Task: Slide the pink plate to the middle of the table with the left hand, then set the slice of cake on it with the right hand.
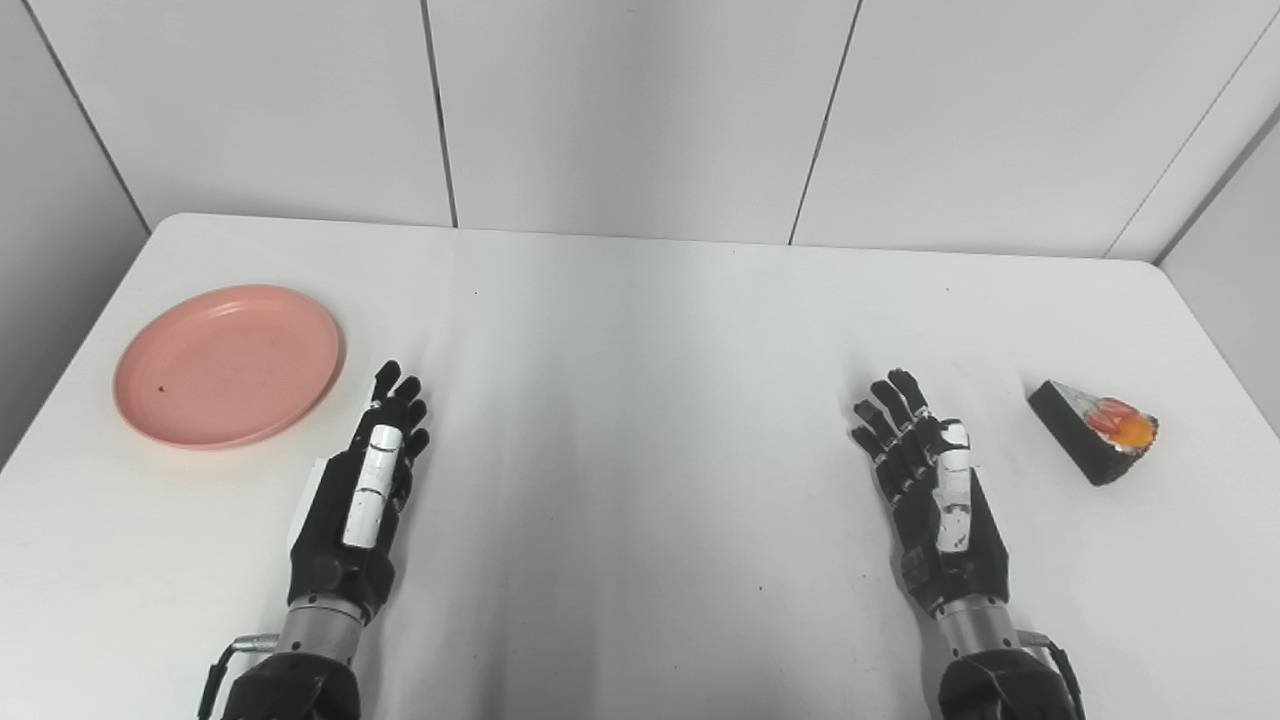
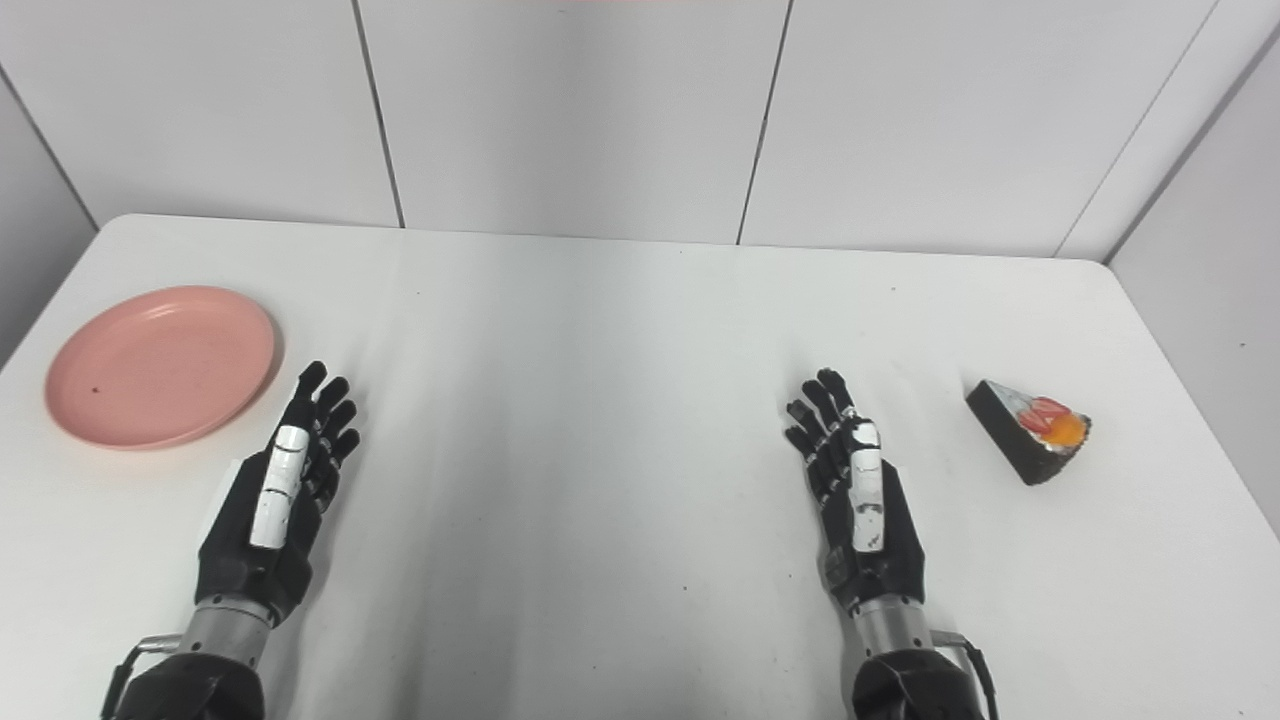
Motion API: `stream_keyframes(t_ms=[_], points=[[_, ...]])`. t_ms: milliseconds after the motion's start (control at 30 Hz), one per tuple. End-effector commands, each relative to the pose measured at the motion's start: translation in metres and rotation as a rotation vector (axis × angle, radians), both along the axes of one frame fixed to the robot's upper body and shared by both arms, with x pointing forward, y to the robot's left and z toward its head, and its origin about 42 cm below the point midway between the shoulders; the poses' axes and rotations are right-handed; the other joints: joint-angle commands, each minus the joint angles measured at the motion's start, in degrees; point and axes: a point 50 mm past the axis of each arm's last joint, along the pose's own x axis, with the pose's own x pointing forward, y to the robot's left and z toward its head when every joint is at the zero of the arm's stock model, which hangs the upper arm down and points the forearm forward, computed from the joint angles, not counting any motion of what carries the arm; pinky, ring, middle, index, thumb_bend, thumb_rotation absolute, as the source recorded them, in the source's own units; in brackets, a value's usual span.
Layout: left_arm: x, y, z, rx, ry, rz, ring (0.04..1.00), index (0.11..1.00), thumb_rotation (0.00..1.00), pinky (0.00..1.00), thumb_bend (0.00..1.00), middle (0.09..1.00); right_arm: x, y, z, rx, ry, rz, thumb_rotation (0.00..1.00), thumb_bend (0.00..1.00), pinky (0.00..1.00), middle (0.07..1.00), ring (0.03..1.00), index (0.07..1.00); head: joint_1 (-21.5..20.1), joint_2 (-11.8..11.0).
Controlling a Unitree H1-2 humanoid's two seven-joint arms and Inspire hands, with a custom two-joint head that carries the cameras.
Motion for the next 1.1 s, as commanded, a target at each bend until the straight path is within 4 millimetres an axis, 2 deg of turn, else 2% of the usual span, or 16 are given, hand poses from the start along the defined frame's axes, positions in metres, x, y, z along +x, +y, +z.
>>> stream_keyframes(t_ms=[0, 1067], points=[[0.0028, -0.0021, 0.01, -0.005, -0.041, -0.009, 1.0, 1.0, 0.86, 1.0, 0.85, 1.0, 0.0031, -0.0002, 0.0158, -0.005, -0.069, 0.003, 0.96, 0.89, 0.93, 0.94, 0.917, 0.932, 0.0, 0.1], [0.001, -0.0009, 0.0117, -0.04, -0.068, 0.002, 0.997, 1.0, 0.84, 1.0, 0.84, 1.0, 0.0004, 0.002, 0.0199, -0.012, -0.051, 0.01, 0.96, 0.89, 0.93, 0.938, 0.911, 0.935, -0.4, 0.1]])
